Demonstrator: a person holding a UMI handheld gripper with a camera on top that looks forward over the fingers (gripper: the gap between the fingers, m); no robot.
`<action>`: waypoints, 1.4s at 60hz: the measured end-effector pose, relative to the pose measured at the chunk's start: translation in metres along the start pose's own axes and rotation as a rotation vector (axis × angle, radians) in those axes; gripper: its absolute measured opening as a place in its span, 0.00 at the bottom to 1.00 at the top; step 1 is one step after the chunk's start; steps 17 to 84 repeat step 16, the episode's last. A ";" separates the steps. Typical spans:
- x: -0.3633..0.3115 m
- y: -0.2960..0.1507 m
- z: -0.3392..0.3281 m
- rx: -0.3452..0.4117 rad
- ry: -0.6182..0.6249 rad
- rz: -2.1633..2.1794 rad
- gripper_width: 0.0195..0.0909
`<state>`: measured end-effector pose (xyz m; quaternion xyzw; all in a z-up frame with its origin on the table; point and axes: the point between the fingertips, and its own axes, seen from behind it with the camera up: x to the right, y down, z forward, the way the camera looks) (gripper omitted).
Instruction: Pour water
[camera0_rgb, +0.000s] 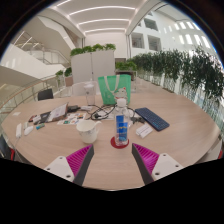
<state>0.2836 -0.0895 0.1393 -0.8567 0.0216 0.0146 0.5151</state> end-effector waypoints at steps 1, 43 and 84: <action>0.001 -0.003 -0.003 0.001 0.006 -0.013 0.90; -0.052 -0.023 -0.117 0.026 0.032 -0.051 0.90; -0.052 -0.023 -0.117 0.026 0.032 -0.051 0.90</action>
